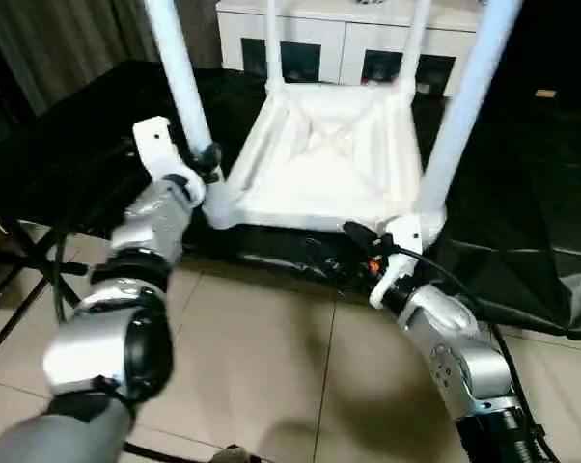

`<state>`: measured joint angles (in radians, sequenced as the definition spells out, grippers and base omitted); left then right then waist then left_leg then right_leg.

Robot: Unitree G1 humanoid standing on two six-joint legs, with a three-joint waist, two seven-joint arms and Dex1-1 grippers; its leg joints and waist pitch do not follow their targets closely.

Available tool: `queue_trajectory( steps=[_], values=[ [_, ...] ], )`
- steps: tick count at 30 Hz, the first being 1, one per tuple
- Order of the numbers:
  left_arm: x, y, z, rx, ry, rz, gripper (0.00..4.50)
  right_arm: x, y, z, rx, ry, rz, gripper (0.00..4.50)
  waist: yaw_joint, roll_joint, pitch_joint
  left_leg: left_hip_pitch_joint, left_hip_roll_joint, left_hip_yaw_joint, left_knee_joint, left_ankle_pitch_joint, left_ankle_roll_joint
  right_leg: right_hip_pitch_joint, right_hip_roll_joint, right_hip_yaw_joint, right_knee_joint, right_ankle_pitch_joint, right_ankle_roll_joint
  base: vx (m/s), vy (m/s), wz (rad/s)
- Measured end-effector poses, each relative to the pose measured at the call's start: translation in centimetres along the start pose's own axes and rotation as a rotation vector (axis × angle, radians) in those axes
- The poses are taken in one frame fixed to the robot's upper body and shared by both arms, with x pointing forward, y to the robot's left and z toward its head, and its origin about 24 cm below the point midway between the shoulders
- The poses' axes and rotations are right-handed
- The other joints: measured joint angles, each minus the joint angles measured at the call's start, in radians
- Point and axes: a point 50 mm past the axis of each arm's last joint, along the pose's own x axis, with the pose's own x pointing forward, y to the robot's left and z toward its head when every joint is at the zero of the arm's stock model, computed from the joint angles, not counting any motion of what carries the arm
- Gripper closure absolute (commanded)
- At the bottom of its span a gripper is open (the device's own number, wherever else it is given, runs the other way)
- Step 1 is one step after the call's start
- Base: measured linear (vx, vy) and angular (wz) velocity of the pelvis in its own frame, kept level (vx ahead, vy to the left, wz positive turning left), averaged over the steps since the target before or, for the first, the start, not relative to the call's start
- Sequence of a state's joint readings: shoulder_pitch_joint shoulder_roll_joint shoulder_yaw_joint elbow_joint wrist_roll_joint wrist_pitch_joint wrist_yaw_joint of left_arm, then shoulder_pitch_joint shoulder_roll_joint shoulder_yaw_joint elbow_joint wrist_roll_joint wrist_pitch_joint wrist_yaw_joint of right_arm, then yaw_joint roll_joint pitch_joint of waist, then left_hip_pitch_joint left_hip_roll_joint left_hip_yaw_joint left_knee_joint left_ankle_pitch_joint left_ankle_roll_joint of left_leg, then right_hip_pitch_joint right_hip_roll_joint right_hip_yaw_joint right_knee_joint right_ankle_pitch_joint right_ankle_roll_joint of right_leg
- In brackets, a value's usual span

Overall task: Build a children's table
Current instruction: Flip table

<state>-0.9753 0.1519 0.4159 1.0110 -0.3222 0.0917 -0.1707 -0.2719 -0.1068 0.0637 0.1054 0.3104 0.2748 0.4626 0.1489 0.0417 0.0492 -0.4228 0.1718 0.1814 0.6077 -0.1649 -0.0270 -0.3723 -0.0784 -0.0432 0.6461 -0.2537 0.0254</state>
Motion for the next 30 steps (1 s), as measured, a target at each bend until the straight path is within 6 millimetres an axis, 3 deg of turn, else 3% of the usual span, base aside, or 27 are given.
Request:
queue_trajectory(
  steps=[7,14,19,27,30],
  values=[
    [-1.0,-1.5,-0.9,-0.075,-0.037,0.007,2.44,0.3,-1.9,-0.4,0.156,-0.008,-0.182,0.00,-0.002,0.000,0.000,-0.010,0.000,0.002,0.000,0.004,0.007,-0.010,-0.001,0.000,0.000,0.001,0.001,0.000,0.000,0.00],
    [-2.0,-3.2,-1.8,-0.094,-0.026,0.001,2.44,2.2,-5.2,1.0,0.543,-0.147,-0.378,0.00,0.000,0.000,0.000,-0.013,0.000,0.011,0.000,0.010,0.016,-0.013,-0.005,-0.002,0.001,0.001,0.001,0.000,0.000,0.00],
    [-2.3,-3.4,-1.7,-0.111,-0.017,0.009,2.44,3.6,-6.3,0.4,0.736,-0.155,-0.430,0.00,-0.007,0.000,0.000,-0.014,0.000,0.020,0.000,0.010,0.020,-0.014,-0.011,-0.002,0.001,0.003,0.005,0.000,0.000,0.00],
    [-2.8,-3.7,-1.7,-0.126,-0.001,0.001,2.44,6.1,-6.4,1.6,0.979,-0.223,-0.409,0.00,-0.004,0.000,0.000,-0.016,-0.001,0.022,0.001,0.011,0.024,-0.015,-0.013,-0.002,0.001,0.004,0.006,0.000,0.000,0.00],
    [-3.0,-4.0,-1.8,-0.127,0.008,-0.006,2.44,6.7,-6.9,2.9,1.014,-0.269,-0.410,0.00,-0.002,0.000,0.000,-0.018,-0.001,0.023,0.001,0.012,0.026,-0.016,-0.014,-0.003,0.001,0.005,0.006,0.000,0.000,0.00]
  ],
)
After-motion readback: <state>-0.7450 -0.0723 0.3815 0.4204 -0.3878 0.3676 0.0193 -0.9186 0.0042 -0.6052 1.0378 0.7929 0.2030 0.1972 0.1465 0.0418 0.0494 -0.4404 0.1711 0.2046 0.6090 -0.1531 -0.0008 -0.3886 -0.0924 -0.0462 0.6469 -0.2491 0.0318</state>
